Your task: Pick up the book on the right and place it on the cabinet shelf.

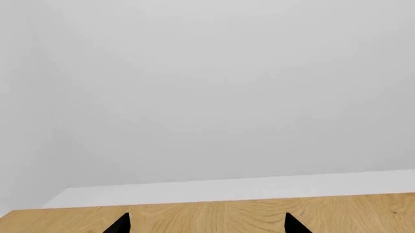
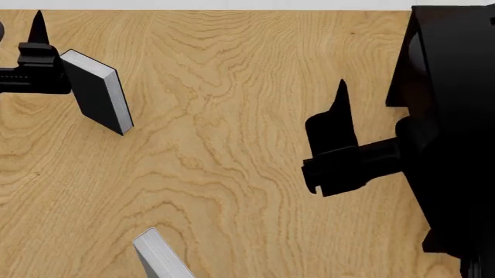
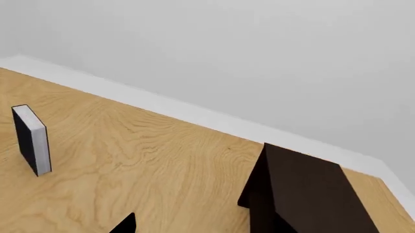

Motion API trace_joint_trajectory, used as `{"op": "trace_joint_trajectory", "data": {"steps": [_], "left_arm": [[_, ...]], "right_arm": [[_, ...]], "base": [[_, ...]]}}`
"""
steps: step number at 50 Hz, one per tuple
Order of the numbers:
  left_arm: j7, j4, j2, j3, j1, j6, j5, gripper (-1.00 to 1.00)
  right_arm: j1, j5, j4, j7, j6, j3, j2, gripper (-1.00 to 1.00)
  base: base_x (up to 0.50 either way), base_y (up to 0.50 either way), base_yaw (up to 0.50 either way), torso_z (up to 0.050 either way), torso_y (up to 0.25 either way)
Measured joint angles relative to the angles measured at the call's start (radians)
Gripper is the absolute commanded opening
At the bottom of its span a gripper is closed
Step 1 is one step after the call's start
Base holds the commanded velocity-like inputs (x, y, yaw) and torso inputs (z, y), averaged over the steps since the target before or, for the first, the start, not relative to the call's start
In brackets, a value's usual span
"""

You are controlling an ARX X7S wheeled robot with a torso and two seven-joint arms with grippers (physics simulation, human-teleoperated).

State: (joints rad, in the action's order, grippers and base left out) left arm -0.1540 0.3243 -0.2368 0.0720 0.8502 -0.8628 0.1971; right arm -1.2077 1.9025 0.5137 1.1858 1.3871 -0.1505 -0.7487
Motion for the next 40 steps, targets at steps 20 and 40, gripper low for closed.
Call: {"op": "trace_joint_trajectory", "data": {"steps": [20,40], "left_arm": [[-0.005,0.003,-0.007,0.000,-0.005,0.008,0.008,1.00],[-0.013,-0.001,-0.013,0.015,-0.007,0.026,0.006,1.00]], "right_arm": [[-0.018,0.405,0.128,0.252,-0.186,-0.114,-0.195,1.00],[0.168,0.530,0.289,0.271,-0.342,-0.042,-0.361,1.00]], "base": [[0.00,0.00,0.00,0.000,0.000],[0.00,0.00,0.00,0.000,0.000]]}}
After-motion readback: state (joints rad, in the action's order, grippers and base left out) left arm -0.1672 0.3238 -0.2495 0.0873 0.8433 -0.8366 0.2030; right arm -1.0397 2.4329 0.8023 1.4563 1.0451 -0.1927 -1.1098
